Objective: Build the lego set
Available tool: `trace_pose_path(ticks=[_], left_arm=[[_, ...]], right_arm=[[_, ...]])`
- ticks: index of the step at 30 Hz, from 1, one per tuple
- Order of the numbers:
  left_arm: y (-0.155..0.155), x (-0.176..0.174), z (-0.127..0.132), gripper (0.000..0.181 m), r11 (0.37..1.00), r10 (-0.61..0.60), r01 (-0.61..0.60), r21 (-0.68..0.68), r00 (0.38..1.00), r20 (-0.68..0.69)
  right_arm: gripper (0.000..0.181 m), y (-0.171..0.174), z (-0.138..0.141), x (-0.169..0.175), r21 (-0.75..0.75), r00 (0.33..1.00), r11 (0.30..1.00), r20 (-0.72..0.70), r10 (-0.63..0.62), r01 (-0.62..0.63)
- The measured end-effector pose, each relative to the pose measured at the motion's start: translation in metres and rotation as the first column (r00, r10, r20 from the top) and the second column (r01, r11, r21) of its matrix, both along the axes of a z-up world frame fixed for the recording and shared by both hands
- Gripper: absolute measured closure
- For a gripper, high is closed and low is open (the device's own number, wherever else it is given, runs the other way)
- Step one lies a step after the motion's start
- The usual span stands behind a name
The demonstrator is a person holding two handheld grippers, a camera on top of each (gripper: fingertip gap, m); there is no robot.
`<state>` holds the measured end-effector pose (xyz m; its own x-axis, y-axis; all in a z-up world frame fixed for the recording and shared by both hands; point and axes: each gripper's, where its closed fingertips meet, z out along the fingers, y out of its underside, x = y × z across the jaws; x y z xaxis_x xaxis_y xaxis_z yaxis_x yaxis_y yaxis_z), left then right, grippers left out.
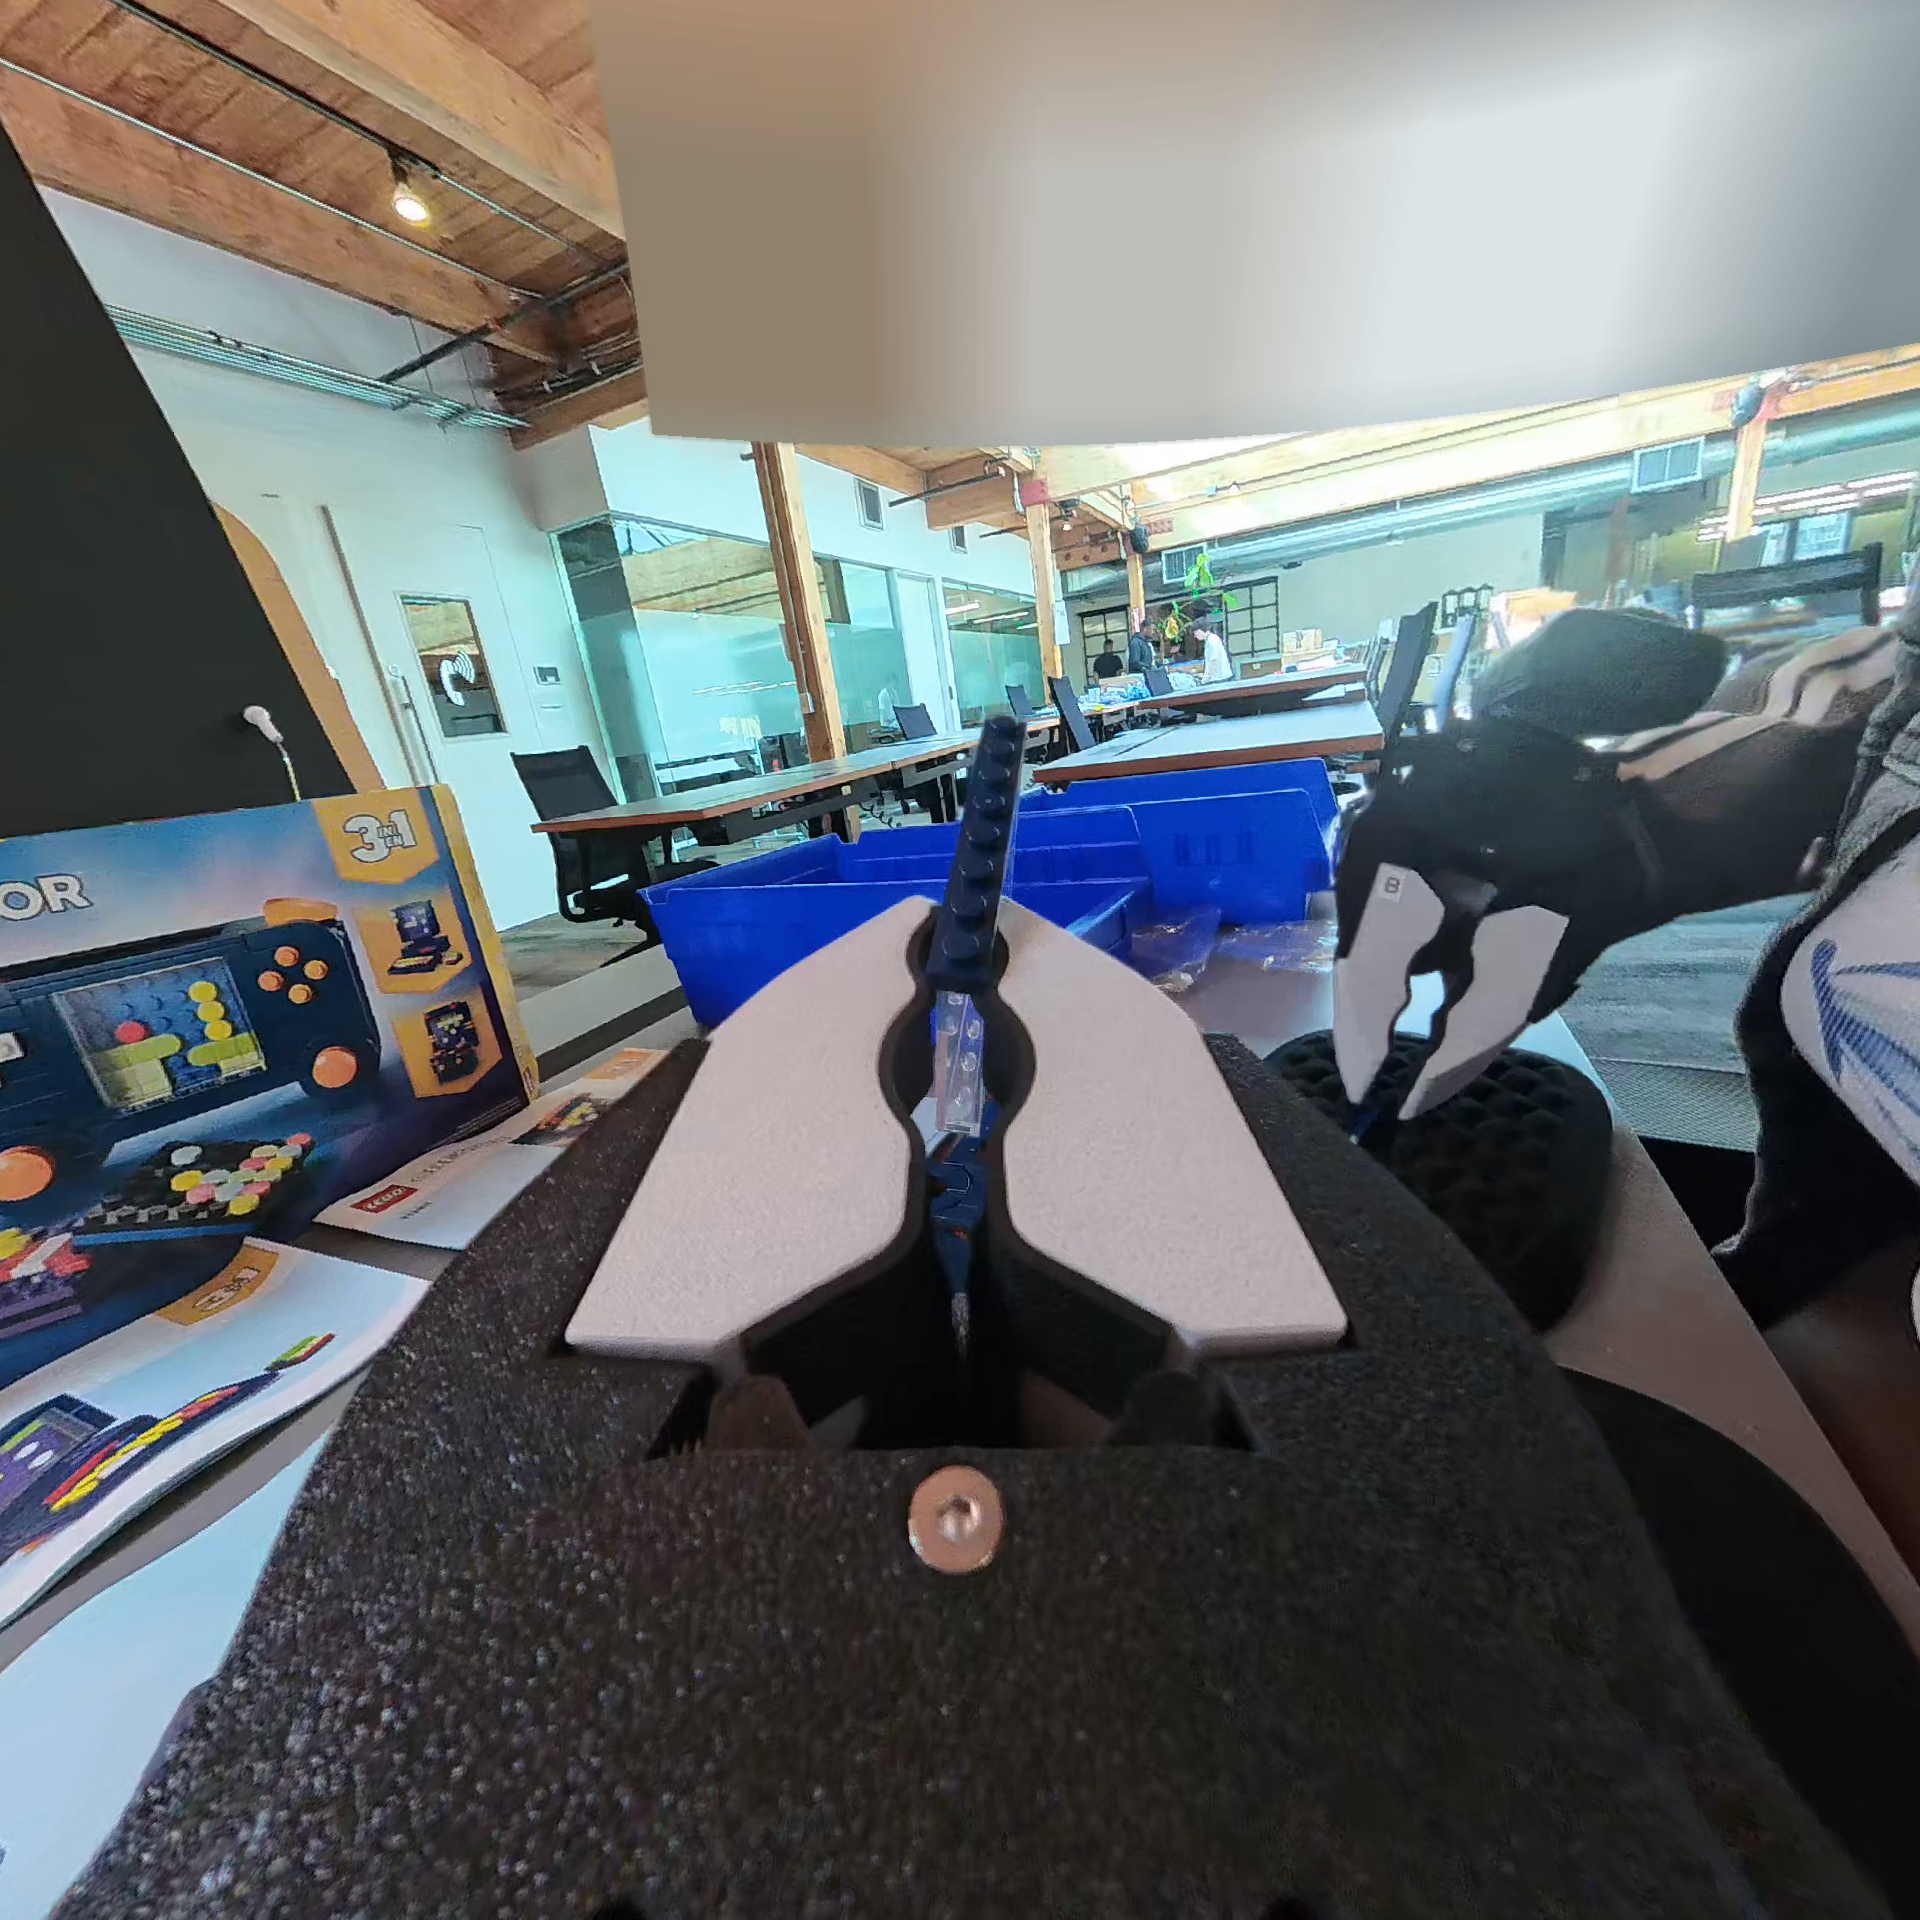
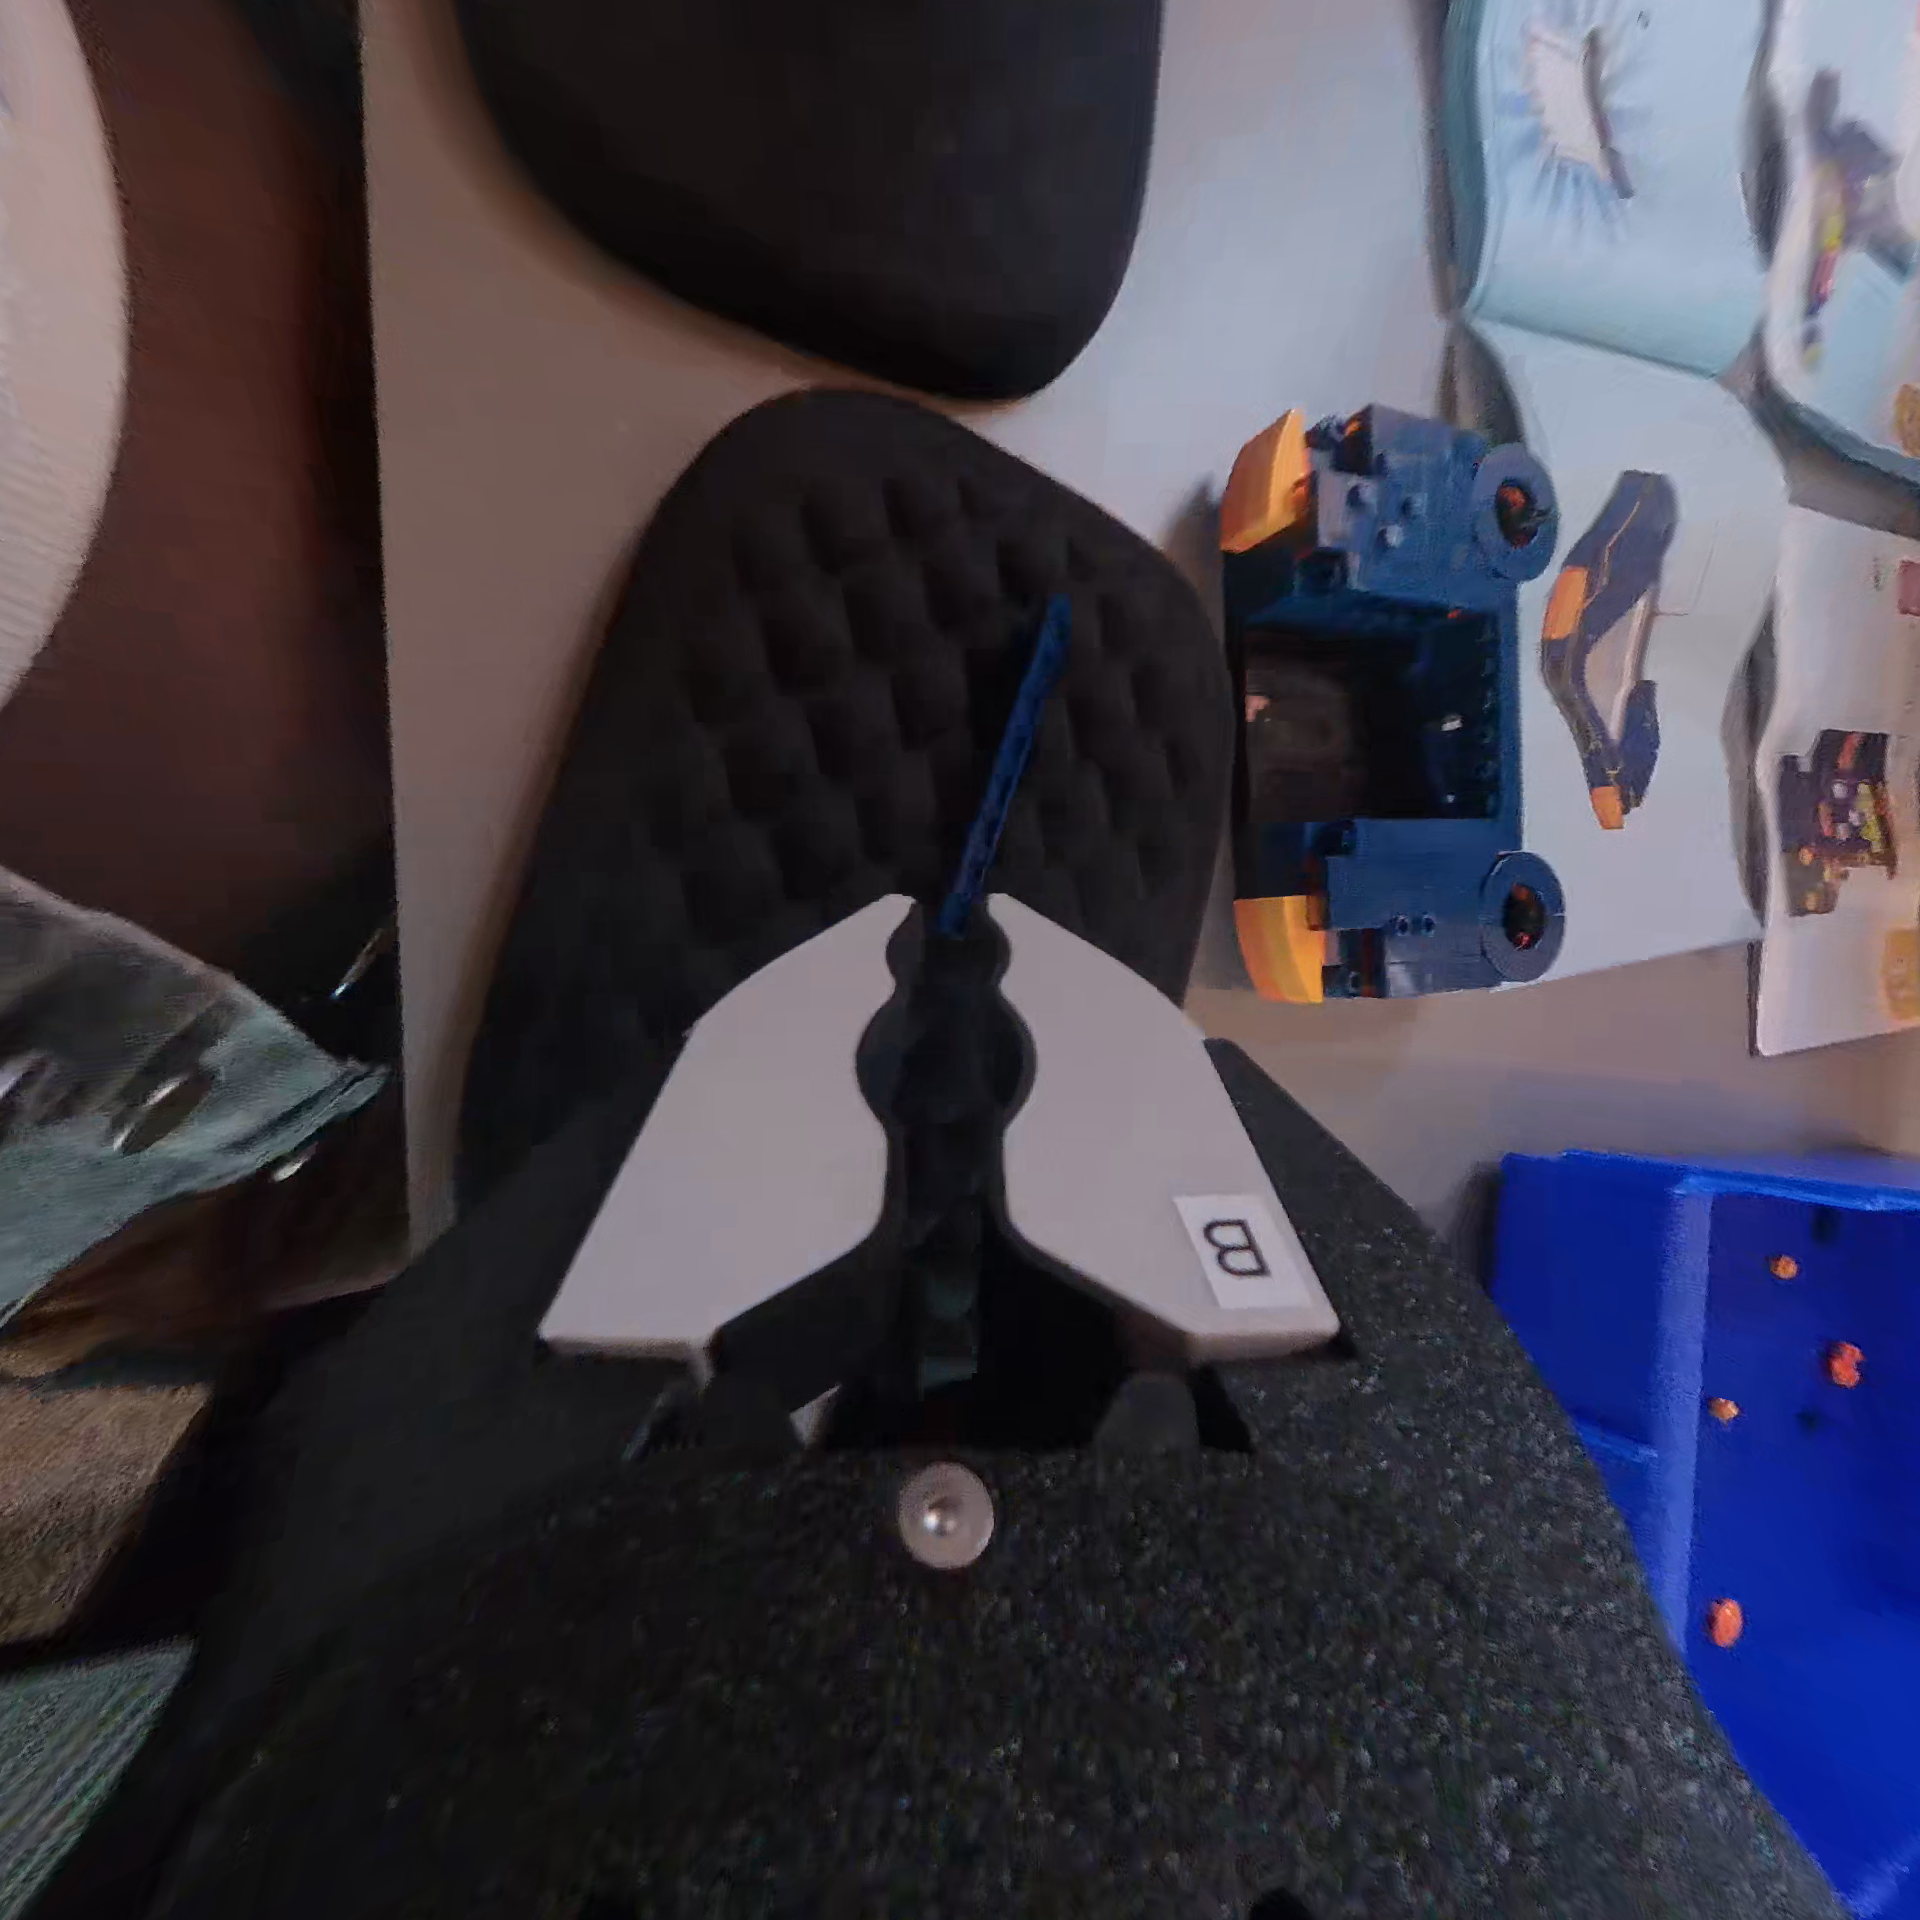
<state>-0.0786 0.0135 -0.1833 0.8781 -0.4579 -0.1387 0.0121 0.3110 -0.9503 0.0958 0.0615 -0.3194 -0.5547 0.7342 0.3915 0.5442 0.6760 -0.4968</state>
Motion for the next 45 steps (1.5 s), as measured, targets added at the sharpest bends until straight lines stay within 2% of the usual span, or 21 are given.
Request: trace_pose_path(ticks=[2,4,5,6,7,8,9,10,12,14,17,19,20,22,27,29,32,35,38,42,45], left_arm=[[0.001,0.002,-0.002,0.177,1.0,-0.004,0.004,-0.005,1.0,-0.008],[0.001,0.004,-0.003,0.177,1.0,-0.014,0.014,-0.008,1.0,-0.014],[0.0,0.005,-0.003,0.177,1.0,-0.02,0.02,-0.007,1.0,-0.016],[0.0,0.006,-0.003,0.177,1.0,-0.028,0.028,-0.005,0.999,-0.017],[0.0,0.007,-0.003,0.177,0.999,-0.036,0.036,-0.005,0.999,-0.016],[-0.001,0.008,-0.003,0.177,0.999,-0.043,0.043,-0.006,0.999,-0.016],[-0.001,0.009,-0.004,0.177,0.999,-0.049,0.049,-0.009,0.999,-0.017],[0.0,0.009,-0.004,0.177,0.999,-0.053,0.053,-0.011,0.998,-0.017],[0.0,0.009,-0.006,0.177,0.998,-0.06,0.06,-0.02,0.998,-0.012],[0.002,0.011,-0.009,0.177,0.997,-0.073,0.072,-0.035,0.997,-0.011],[0.004,0.015,-0.015,0.177,0.993,-0.094,0.092,-0.071,0.995,-0.024],[0.006,0.017,-0.019,0.177,0.99,-0.103,0.099,-0.103,0.994,-0.039],[0.006,0.019,-0.021,0.177,0.988,-0.109,0.104,-0.112,0.993,-0.046],[0.008,0.019,-0.024,0.177,0.986,-0.107,0.1,-0.135,0.993,-0.048],[0.009,0.016,-0.025,0.178,0.983,-0.107,0.101,-0.156,0.994,-0.031],[0.01,0.017,-0.026,0.177,0.979,-0.116,0.11,-0.171,0.993,-0.025],[0.013,0.018,-0.03,0.178,0.964,-0.156,0.151,-0.22,0.988,-0.003],[0.018,0.019,-0.035,0.178,0.924,-0.224,0.236,-0.3,0.972,0.077],[0.019,0.019,-0.036,0.178,0.912,-0.241,0.261,-0.317,0.965,0.101],[0.02,0.021,-0.042,0.178,0.902,-0.23,0.24,-0.358,0.971,0.071],[0.026,0.024,-0.052,0.178,0.884,-0.211,0.204,-0.421,0.977,0.03]], right_arm=[[0.177,0.0,0.0,-0.003,-0.04,0.999,0.999,-0.025,-0.025,0.024],[0.179,-0.005,0.004,-0.003,-0.23,0.997,0.97,0.027,-0.069,0.073],[0.178,-0.013,0.007,0.0,-0.407,0.99,0.905,0.113,-0.083,0.123],[0.178,-0.023,0.013,0.004,-0.597,0.967,0.774,0.244,-0.077,0.212],[0.179,-0.029,0.02,0.007,-0.728,0.927,0.602,0.37,-0.058,0.328],[0.179,-0.026,0.021,0.008,-0.76,0.881,0.483,0.47,-0.056,0.436],[0.179,-0.019,0.013,0.012,-0.721,0.841,0.481,0.537,-0.067,0.499],[0.178,-0.009,0.001,0.016,-0.653,0.815,0.542,0.569,-0.11,0.529],[0.171,-0.009,0.005,0.014,-0.645,0.797,0.528,0.595,-0.107,0.553],[0.16,-0.003,0.008,0.014,-0.603,0.792,0.574,0.595,-0.139,0.554],[0.153,0.013,0.013,0.011,-0.502,0.856,0.737,0.476,-0.2,0.452],[0.161,0.008,0.024,0.003,-0.464,0.936,0.835,0.315,-0.157,0.296],[0.164,0.001,0.027,-0.001,-0.444,0.96,0.867,0.25,-0.124,0.227],[0.164,-0.013,0.025,-0.002,-0.406,0.974,0.899,0.21,-0.081,0.163],[0.165,-0.013,0.003,0.0,-0.331,0.966,0.925,0.231,-0.115,0.189],[0.174,-0.01,0.0,-0.002,-0.293,0.97,0.938,0.208,-0.125,0.183],[0.173,-0.012,0.006,-0.005,-0.352,0.97,0.921,0.225,-0.088,0.165],[0.174,-0.013,0.038,-0.025,-0.479,0.981,0.87,0.191,-0.027,0.117],[0.174,-0.012,0.08,-0.063,-0.526,0.99,0.85,0.135,0.042,0.036],[0.174,-0.026,0.123,-0.108,-0.498,0.976,0.864,0.139,0.165,-0.075],[0.174,-0.02,0.126,-0.13,-0.407,0.959,0.912,0.23,0.164,-0.058]])
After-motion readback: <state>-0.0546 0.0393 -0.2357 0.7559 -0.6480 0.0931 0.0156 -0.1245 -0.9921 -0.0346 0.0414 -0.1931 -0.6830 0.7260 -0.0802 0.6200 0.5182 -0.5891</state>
